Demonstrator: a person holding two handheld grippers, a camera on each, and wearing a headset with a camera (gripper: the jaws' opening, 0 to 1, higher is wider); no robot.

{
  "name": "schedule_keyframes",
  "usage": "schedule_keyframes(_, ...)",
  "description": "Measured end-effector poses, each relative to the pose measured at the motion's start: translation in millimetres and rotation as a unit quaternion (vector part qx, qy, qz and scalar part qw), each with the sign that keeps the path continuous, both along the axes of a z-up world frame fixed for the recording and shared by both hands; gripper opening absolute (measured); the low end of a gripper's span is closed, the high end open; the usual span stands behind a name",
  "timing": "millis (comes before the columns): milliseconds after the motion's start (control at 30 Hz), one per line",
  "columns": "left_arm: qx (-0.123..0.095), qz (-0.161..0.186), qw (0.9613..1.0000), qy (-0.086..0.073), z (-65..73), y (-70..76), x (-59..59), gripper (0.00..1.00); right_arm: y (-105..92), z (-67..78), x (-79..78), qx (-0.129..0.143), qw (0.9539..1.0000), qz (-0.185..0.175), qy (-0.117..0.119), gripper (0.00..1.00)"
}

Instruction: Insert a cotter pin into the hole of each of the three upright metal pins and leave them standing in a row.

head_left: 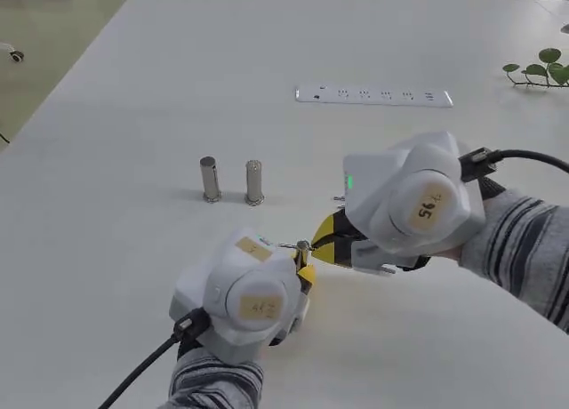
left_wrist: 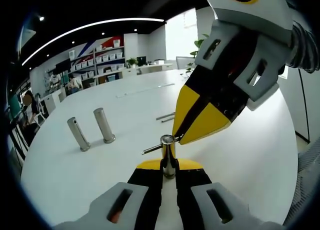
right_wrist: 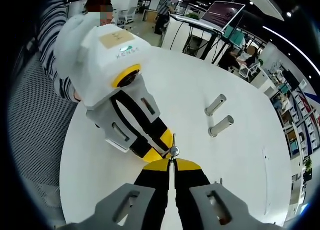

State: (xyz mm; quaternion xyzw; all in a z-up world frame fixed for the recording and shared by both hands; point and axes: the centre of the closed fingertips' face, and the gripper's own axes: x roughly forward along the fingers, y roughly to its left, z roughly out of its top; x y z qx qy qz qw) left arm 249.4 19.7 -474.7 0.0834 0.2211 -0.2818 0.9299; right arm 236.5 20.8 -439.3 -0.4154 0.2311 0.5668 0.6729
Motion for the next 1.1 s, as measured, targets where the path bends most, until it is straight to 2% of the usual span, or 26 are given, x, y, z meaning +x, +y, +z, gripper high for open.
schedule_keyframes(100,0.001,-0.001,1.0,-0.001,0.1,-0.1,0.1,0.05,-0.7,2.3,2.6,0.02,0.9994,-0.027,0.009,0.0)
schedule_keyframes(167,0.004,-0.004,1.0,-0.002,0.3,-0.1,0.1,0.05,-4.8,2.1,6.0,0.03,0.9978,-0.057,0.017,0.08)
schedule_keyframes(267,0.003,-0.006,1.0,-0.003,0.5,-0.2,0.3,0.05,-8.7,5.1,10.6,0.067,0.9919,-0.102,0.034,0.13)
schedule_keyframes(300,0.003,-0.006,1.0,-0.003,0.5,-0.1,0.2,0.05,-11.8,6.4,12.9,0.082,0.9875,-0.128,0.043,0.16)
schedule_keyframes(333,0.004,-0.009,0.9999,-0.005,0.8,-0.1,0.4,0.05,-13.2,7.2,13.6,0.091,0.9852,-0.137,0.047,0.19)
schedule_keyframes(400,0.012,-0.016,0.9997,-0.013,1.5,0.1,0.8,0.05,-17.0,9.5,14.9,0.117,0.9777,-0.164,0.058,0.23)
schedule_keyframes(467,-0.001,-0.01,0.9999,-0.003,0.9,1.6,1.9,0.05,-20.9,10.2,14.0,0.137,0.9704,-0.185,0.072,0.26)
schedule_keyframes(500,-0.002,-0.008,1.0,-0.003,1.0,3.2,2.9,0.05,-23.0,10.9,14.1,0.149,0.9657,-0.198,0.078,0.29)
schedule_keyframes(567,0.002,-0.006,1.0,-0.005,1.4,7.1,4.9,0.05,-25.7,12.1,14.1,0.164,0.9595,-0.213,0.084,0.31)
schedule_keyframes(767,0.002,0.013,0.9999,-0.005,4.0,25.1,17.9,0.05,-37.4,7.7,11.8,0.173,0.9514,-0.241,0.083,0.34)
schedule_keyframes(933,0.005,0.028,0.9996,-0.008,8.8,44.4,32.7,0.05,-41.3,3.8,7.5,0.184,0.9435,-0.259,0.094,0.35)
schedule_keyframes(1000,-0.006,0.038,0.9993,-0.004,10.6,52.4,38.1,0.05,-41.1,3.5,6.9,0.191,0.9401,-0.265,0.097,0.36)
schedule_keyframes(1100,0.004,0.042,0.9991,-0.006,10.7,64.7,46.1,0.05,-41.2,3.7,7.5,0.2,0.9366,-0.271,0.096,0.37)
